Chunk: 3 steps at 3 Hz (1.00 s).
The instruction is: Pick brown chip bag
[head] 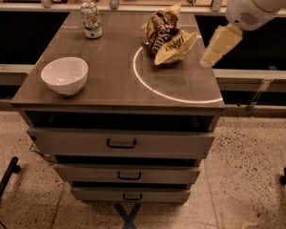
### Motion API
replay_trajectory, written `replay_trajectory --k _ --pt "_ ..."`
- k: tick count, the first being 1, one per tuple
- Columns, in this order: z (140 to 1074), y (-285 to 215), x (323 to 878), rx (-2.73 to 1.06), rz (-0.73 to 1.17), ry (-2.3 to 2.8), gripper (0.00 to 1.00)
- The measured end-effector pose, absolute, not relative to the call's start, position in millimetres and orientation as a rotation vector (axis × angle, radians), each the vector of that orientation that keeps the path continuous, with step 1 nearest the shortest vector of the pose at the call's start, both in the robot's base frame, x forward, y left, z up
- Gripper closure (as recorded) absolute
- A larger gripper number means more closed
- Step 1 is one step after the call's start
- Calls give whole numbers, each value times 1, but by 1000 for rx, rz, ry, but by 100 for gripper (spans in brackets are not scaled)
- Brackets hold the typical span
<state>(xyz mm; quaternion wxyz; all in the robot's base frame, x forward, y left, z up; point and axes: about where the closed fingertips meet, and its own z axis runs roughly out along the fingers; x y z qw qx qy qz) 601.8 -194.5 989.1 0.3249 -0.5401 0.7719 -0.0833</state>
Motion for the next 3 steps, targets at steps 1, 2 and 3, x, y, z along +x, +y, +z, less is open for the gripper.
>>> replay_trajectory --k 1,2,3 --pt "989 -174 666 -1319 -153 1959 0" --pt "957 -152 739 -1184 -45 2012 0" --pt "929 -141 771 -1100 37 2080 0"
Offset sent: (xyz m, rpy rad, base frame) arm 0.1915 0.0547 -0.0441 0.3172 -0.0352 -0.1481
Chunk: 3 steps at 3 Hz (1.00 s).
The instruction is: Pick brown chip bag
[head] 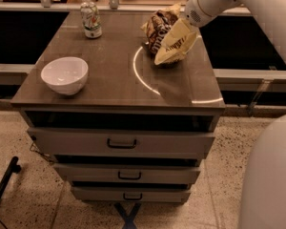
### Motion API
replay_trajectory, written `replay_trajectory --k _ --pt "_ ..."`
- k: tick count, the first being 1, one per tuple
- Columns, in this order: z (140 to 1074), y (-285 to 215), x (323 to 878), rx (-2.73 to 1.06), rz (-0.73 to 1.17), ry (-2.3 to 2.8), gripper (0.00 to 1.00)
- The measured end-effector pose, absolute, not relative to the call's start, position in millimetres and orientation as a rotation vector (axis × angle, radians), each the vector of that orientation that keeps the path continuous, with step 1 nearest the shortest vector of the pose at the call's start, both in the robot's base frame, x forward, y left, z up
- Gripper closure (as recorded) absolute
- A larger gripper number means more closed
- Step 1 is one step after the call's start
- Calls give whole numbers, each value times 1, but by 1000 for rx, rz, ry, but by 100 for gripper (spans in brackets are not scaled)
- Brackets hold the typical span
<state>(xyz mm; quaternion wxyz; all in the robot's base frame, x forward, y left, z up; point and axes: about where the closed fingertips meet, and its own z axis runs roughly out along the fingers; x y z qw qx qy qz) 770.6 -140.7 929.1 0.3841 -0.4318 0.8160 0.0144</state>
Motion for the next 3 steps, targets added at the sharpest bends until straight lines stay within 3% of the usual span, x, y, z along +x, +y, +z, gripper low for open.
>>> replay_trajectory --k 2,3 --pt "878 -128 798 -1018 145 2240 41" --pt "897 -144 797 -952 143 2233 72"
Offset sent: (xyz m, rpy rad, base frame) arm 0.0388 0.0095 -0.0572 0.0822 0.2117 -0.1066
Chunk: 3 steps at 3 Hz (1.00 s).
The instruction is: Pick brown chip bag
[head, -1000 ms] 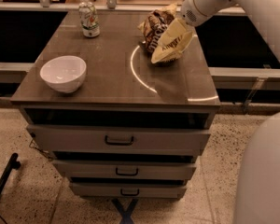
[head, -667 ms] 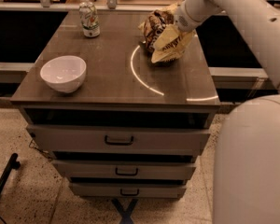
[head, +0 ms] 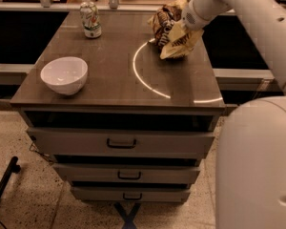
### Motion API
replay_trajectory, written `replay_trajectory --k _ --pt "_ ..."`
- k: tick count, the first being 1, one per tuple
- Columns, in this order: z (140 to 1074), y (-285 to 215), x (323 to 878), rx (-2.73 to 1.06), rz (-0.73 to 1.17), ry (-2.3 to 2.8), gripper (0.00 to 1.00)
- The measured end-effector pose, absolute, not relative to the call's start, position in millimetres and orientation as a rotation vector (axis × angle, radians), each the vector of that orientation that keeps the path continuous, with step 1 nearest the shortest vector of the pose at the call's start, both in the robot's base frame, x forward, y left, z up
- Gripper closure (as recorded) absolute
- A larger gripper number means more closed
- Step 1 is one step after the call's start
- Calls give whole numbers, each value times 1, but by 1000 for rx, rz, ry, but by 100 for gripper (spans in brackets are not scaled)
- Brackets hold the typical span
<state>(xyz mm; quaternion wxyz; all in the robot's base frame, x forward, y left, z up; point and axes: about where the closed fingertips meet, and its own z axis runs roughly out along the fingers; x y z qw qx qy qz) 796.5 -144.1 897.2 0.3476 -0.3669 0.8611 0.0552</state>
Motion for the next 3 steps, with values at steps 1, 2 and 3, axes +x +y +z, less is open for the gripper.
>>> replay_trajectory --k 1,2,3 --pt "926 -159 791 -911 131 2172 95" --pt "970 -172 772 -909 165 2036 100" --pt "993 -169 758 -936 248 1944 100"
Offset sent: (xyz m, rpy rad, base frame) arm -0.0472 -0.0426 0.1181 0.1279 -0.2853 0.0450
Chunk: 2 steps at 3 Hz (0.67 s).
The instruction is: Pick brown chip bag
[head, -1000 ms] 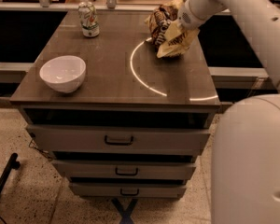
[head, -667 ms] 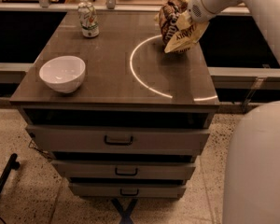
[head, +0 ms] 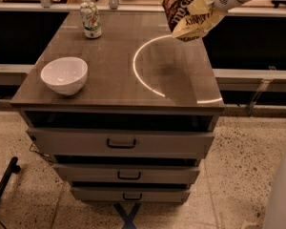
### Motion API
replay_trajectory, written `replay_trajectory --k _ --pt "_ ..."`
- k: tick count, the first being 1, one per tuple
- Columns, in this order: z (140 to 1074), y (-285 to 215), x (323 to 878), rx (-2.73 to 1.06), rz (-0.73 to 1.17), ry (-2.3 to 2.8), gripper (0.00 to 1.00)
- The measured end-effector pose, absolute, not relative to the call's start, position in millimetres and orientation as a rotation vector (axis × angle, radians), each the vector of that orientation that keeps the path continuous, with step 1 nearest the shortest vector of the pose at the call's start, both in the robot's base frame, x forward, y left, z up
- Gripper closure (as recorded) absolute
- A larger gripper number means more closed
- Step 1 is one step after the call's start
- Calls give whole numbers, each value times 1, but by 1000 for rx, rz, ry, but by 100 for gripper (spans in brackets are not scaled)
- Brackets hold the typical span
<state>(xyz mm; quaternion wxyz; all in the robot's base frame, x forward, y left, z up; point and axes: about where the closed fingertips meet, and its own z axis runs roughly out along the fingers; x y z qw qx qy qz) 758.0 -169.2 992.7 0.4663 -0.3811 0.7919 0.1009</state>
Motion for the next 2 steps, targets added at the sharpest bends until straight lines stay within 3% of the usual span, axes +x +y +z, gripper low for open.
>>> replay_trajectory --k 2 --pt "1023 -127 731 -1134 453 1714 100"
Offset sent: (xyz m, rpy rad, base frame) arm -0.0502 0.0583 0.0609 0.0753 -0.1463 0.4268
